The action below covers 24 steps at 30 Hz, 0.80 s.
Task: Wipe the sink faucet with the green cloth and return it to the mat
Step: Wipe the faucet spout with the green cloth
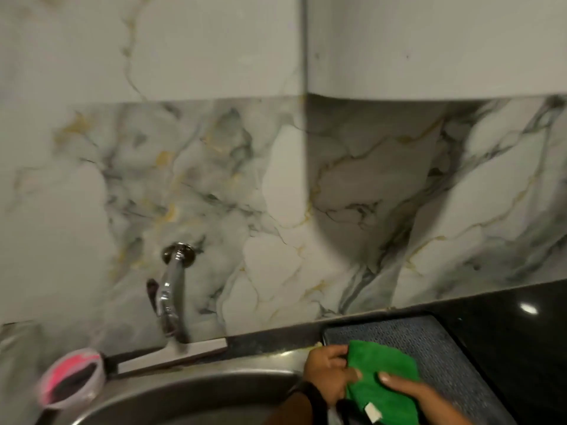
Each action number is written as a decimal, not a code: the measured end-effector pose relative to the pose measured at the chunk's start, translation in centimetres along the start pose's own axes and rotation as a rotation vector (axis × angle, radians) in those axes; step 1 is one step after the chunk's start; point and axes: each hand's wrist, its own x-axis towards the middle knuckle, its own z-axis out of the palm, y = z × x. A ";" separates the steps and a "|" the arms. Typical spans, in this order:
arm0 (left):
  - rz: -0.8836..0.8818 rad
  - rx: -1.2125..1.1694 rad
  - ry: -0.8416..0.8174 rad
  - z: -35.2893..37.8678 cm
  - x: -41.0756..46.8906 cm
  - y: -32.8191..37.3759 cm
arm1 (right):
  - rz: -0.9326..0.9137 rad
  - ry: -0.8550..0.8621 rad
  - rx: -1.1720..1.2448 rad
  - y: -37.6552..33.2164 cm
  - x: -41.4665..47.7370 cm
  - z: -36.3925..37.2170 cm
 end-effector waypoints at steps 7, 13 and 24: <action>0.455 0.724 0.575 -17.5 -12.0 10.2 | -0.696 0.160 -0.620 0.9 -0.4 21.1; 0.931 1.327 0.931 -31.3 -16.4 22.0 | -1.156 0.138 -1.223 -1.3 5.3 32.0; 1.362 2.095 0.843 -40.9 -6.7 29.2 | -1.333 0.094 -1.703 -0.2 15.9 34.7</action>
